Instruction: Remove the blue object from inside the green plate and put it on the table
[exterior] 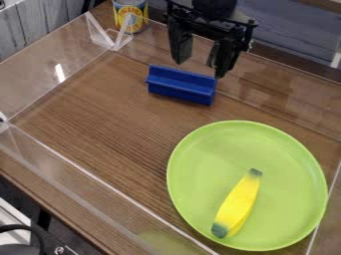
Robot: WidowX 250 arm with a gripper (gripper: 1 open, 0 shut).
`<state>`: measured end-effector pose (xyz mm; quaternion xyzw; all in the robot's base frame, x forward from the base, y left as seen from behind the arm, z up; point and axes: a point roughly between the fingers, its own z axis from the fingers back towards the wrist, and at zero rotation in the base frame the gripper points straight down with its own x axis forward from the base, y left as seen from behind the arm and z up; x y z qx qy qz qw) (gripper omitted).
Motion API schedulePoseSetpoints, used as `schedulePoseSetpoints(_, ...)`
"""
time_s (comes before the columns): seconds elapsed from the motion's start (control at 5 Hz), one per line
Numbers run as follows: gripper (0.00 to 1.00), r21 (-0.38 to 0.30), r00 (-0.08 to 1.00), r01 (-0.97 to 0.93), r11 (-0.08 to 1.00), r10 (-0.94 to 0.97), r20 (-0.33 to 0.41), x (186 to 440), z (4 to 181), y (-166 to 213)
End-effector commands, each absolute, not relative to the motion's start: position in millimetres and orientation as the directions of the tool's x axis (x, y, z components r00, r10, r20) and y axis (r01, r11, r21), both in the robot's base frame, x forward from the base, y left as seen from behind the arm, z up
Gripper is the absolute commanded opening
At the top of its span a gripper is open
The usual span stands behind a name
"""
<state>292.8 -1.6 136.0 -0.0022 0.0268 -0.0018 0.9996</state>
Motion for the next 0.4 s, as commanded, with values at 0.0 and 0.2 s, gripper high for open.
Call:
schedulePoseSetpoints(0.0, 1.0, 0.002, 0.998, -0.049, 0.999, 0.049, -0.045, 292.0, 136.5, -8.4)
schedulePoseSetpoints(0.2, 1.0, 0.007, 0.994, -0.106, 0.994, 0.106, -0.031, 293.0, 136.8, -14.5)
